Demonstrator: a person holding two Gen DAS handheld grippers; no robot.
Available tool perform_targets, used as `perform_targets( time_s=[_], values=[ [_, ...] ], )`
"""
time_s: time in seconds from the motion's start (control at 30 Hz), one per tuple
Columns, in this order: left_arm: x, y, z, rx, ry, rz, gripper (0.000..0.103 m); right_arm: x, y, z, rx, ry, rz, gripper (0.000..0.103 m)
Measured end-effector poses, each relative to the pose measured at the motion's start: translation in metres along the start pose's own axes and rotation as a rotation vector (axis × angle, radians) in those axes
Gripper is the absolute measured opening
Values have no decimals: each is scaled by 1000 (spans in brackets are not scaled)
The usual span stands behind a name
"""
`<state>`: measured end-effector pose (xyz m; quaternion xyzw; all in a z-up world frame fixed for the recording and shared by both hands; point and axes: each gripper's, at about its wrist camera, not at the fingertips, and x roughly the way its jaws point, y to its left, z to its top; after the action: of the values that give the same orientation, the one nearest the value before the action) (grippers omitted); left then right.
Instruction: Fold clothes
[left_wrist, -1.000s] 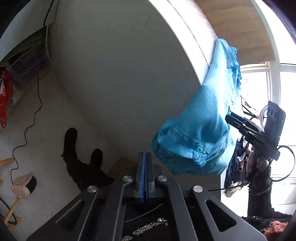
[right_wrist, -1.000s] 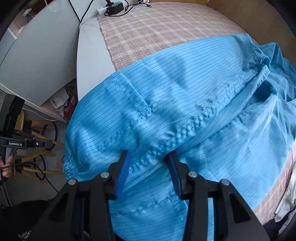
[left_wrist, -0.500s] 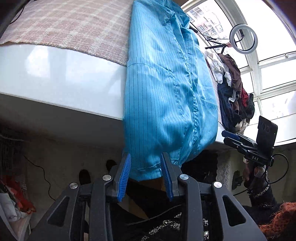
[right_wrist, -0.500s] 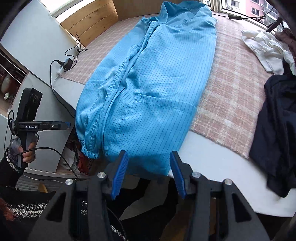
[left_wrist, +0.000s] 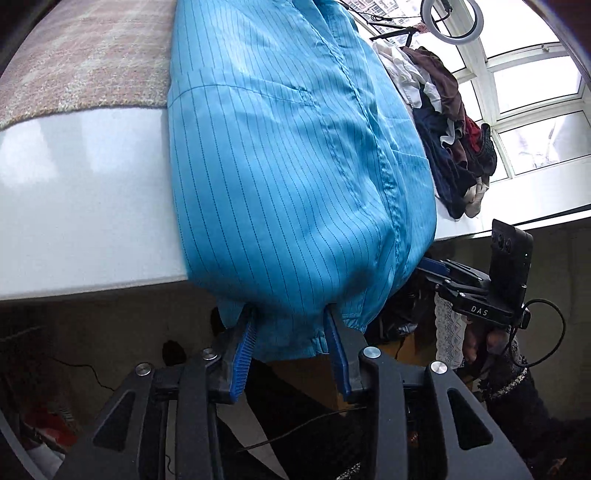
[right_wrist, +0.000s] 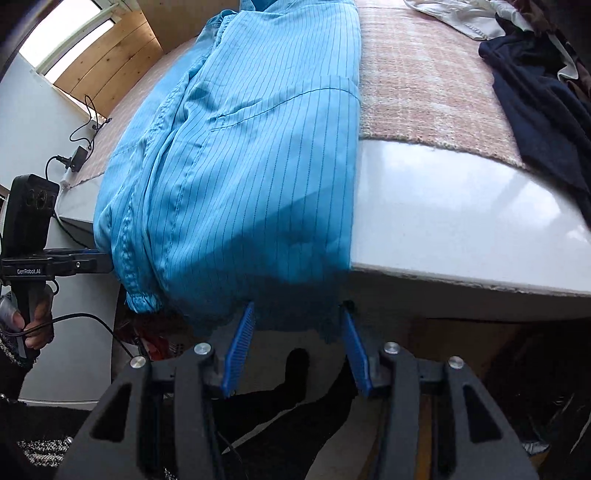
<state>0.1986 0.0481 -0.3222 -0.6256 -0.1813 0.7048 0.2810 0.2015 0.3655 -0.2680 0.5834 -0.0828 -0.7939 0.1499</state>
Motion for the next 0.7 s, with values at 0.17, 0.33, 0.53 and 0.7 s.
perform_targets(
  time_s=[0.17,0.33,0.53,0.7],
  values=[
    [-2,9,3,-30,-15,-55,22,9,3,4,-17,12,35,47],
    [-8,13,4,-38,-18,-88,4,12,7,2,-37,32,84,38],
    [-19,8,2,-3,-2,-108,2,-5,7,-4,-6,25,202,6],
    [-52,-4,15,6,-6,-156,2,-40,19,-5,9,-36,286,5]
  ],
)
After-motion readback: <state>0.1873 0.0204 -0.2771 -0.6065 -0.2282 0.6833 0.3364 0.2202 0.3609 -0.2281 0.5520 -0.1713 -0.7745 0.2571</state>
